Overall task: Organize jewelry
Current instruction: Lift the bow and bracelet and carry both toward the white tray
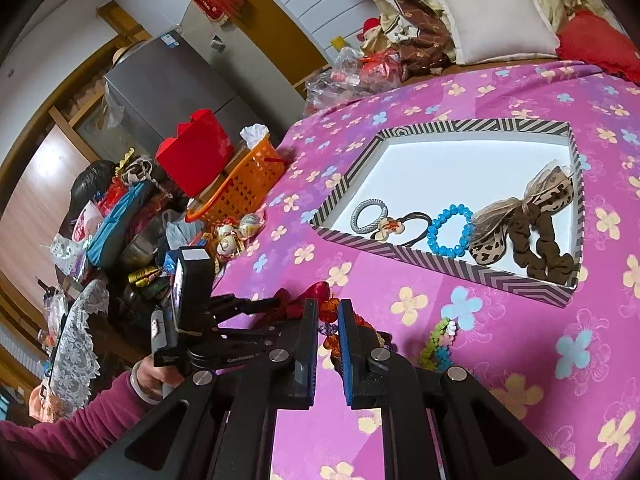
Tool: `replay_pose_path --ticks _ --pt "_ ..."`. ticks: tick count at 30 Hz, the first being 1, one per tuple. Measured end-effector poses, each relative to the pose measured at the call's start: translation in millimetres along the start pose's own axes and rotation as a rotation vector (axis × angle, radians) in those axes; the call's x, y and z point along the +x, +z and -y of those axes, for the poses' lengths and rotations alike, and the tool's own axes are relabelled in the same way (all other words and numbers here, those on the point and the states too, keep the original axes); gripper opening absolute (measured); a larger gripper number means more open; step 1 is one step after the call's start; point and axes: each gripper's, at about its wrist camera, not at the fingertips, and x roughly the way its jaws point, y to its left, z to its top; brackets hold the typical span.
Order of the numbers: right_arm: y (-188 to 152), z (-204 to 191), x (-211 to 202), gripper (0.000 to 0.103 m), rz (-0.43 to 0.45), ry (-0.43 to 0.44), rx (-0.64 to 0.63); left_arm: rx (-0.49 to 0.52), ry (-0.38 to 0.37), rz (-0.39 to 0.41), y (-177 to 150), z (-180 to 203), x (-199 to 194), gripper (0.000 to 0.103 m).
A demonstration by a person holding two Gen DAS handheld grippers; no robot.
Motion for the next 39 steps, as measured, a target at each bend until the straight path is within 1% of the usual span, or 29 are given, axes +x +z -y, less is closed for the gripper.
replay_pose_path --ticks 1,3,8,13,17,26,34,39 --pt "0.4 0.0 1.2 0.009 0.0 -0.001 0.001 -0.016 -0.006 -0.005 0.8 -2.3 -0.9 0.02" --pt "0.8 -0.7 2.2 0.009 0.0 -0.001 0.0 -0.068 -0.04 -0.009 0.7 -7.3 -3.2 0.015" --pt "4.9 -3.6 3.0 0.009 0.005 -0.004 -0.016 -0.136 -0.064 0.032 2.1 -8.1 -21.9 0.014" --pt "13.2 -8.4 0.1 0.009 0.02 -0.012 -0.027 -0.145 -0.068 0.066 9.0 4.2 -42.5 0.013" --pt "19.4 -11.7 -0.9 0.009 0.026 -0.02 -0.041 -0.154 -0.053 0.093 19.8 13.1 -53.0 0.013" --pt "41.0 -9.0 0.5 0.009 0.043 -0.056 -0.052 -0.179 -0.001 0.102 49.8 21.4 -52.2 0.013" --pt "68.5 7.4 7.1 0.009 0.052 -0.097 -0.042 -0.176 0.052 0.103 78.4 27.1 -40.2 0.013" --pt "85.2 21.6 12.1 0.009 0.062 -0.132 -0.031 -0.188 0.072 0.097 98.0 25.0 -29.2 0.013"
